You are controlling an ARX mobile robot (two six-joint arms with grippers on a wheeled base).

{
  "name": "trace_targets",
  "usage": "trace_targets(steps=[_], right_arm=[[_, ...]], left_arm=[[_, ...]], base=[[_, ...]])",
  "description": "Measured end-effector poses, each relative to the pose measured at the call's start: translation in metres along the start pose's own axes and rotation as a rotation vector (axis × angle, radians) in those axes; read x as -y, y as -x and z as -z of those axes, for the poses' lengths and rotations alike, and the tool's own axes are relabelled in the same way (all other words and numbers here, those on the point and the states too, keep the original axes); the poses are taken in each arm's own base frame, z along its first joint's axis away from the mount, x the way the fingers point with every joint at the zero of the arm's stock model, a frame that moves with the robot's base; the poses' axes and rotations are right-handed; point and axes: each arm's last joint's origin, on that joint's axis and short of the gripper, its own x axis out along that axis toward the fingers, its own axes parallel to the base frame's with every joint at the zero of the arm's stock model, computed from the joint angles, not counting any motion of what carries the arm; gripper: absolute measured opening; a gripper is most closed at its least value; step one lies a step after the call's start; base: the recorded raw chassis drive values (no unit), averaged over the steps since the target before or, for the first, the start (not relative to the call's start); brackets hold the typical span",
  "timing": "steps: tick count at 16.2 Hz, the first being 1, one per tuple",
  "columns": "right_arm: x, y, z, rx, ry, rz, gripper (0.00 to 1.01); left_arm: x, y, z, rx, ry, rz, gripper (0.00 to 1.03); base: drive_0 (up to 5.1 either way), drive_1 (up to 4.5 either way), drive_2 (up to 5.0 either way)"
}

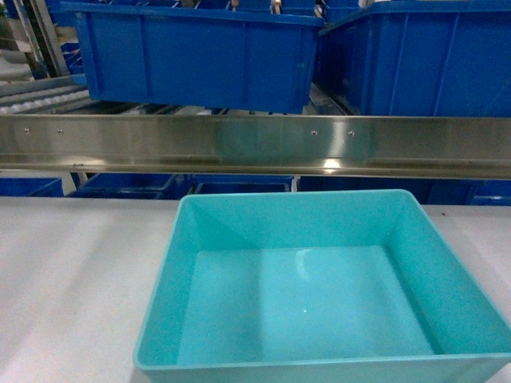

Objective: Organize blue bins on left shelf correctly

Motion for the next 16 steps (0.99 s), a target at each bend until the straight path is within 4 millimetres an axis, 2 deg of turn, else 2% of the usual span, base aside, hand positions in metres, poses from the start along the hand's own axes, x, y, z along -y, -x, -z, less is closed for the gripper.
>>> trace_targets(steps=[3,6,13,16], right_arm=[[0.016,-0.028,0.016,-0.212,-0.066,-0.014,0.98],[0.032,-0.042,0.007,-0.207,-0.039,0.000,0.98],[0.033,-0.042,0.005,-0.196,0.001,-0.004,0.98],[0.027,-0.065,0.010,-0.286,-0.017,-0.084,0.98]], left_arm=[[0.030,-0.020,0.003,-0.115,-0.022,0.004,0.98],[0.051,-0.035,0.004,-0.265,-0.110,-0.030,0.98],[0.053,-0.036,0.003,-0.267,-0.133,-0.037,0.98],[0.056,-0.054,0.009,-0.358,-0.065,-0.013,0.98]], base=[[0.0,0.00,0.0],[0.0,0.00,0.0],[0.0,0.00,0.0],[0.0,0.00,0.0]])
